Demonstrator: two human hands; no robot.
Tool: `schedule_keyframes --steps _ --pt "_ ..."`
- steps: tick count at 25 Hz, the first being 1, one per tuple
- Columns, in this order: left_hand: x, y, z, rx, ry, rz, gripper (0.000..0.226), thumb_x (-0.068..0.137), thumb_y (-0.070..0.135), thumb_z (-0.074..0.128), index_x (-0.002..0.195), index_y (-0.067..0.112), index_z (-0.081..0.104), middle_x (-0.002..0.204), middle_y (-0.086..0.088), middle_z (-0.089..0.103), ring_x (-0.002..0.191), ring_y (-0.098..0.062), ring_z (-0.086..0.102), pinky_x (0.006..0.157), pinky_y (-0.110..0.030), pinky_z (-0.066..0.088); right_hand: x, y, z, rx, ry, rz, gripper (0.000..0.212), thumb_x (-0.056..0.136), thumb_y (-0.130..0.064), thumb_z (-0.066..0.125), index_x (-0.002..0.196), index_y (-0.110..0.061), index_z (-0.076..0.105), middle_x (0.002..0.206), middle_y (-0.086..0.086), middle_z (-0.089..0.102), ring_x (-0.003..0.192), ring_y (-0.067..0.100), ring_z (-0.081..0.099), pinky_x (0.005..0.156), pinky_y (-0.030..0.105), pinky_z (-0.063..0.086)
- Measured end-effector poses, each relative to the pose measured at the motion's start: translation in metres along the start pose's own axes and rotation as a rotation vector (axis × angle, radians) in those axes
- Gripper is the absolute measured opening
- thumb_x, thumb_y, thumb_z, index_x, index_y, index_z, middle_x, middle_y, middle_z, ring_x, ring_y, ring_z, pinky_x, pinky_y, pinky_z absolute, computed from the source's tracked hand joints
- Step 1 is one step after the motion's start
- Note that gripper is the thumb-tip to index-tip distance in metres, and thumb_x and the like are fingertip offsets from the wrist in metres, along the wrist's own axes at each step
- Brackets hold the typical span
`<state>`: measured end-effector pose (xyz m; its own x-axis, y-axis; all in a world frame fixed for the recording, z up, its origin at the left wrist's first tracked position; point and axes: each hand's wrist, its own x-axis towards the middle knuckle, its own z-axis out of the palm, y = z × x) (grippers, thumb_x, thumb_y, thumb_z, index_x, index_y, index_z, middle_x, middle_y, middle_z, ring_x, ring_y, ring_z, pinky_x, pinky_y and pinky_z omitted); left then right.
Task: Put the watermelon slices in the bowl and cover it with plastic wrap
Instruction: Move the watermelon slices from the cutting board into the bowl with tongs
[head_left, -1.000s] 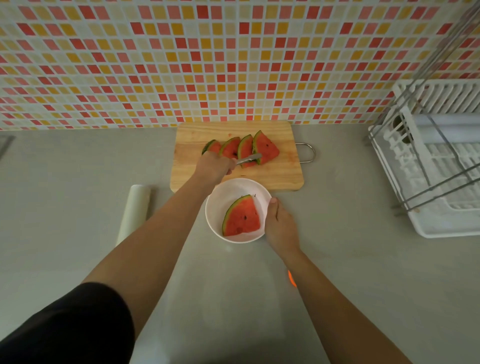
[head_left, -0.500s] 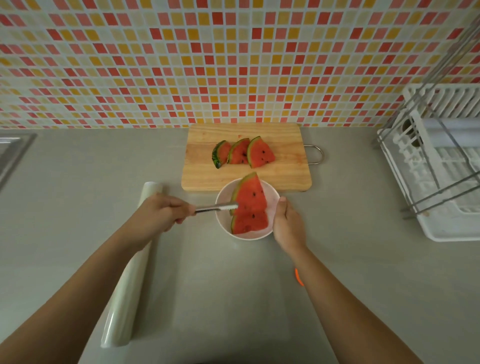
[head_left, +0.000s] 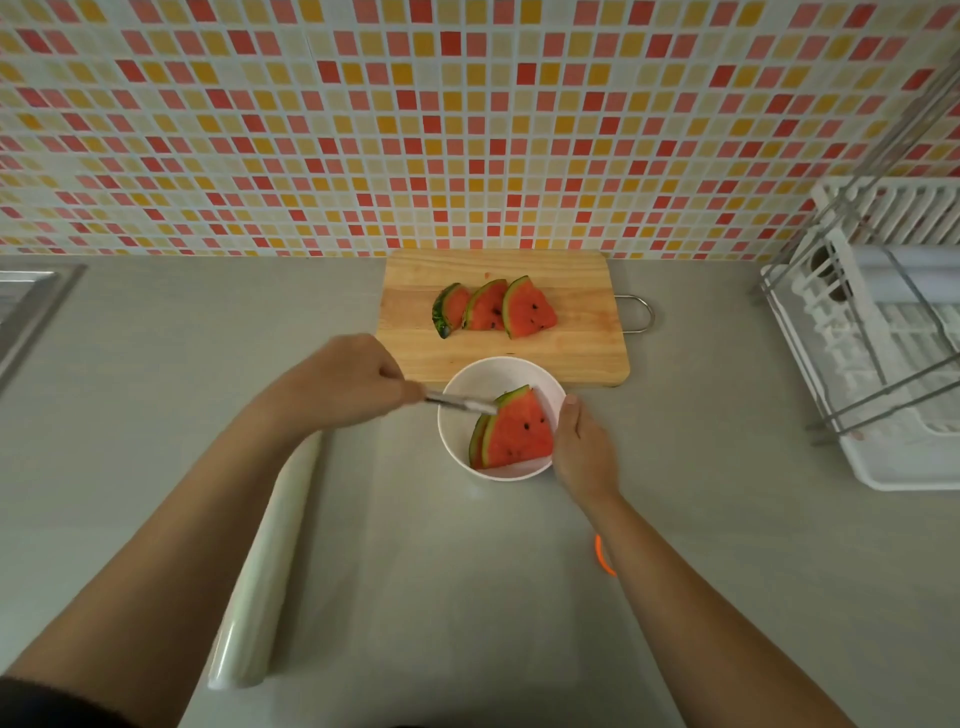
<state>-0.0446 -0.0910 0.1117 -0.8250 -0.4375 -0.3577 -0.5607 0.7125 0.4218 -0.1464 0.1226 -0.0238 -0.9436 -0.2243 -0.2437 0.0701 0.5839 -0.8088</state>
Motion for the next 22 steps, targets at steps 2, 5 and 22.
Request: schedule_keyframes --steps 2,5,22 --pt "0.02 0.002 -0.003 -0.19 0.135 -0.082 0.04 0.078 0.045 0.064 0.059 0.01 0.07 0.059 -0.001 0.061 0.055 -0.013 0.052 0.051 -0.025 0.037 0.001 0.0 0.0 -0.001 -0.005 -0.001 0.045 0.098 -0.038 0.02 0.093 -0.014 0.059 0.103 0.016 0.066 0.098 0.034 0.057 0.073 0.033 0.033" --pt "0.056 0.008 0.019 -0.433 0.116 -0.213 0.032 0.082 0.04 0.064 0.073 0.01 0.071 0.066 -0.001 0.062 0.056 -0.015 0.048 0.05 -0.025 0.037 0.001 0.0 0.0 -0.014 -0.011 -0.005 0.045 0.098 -0.037 0.021 0.092 -0.013 0.058 0.102 0.017 0.066 0.098 0.035 0.058 0.072 0.034 0.034" --pt "0.034 -0.048 0.023 -0.786 -0.161 0.003 0.016 0.085 0.013 0.065 0.078 0.005 0.077 0.052 0.004 0.047 0.045 -0.007 0.033 0.039 -0.015 0.025 0.002 0.004 0.001 0.005 -0.001 0.025 0.053 0.096 -0.043 0.016 0.103 -0.014 0.059 0.107 0.016 0.065 0.102 0.035 0.057 0.076 0.034 0.036"
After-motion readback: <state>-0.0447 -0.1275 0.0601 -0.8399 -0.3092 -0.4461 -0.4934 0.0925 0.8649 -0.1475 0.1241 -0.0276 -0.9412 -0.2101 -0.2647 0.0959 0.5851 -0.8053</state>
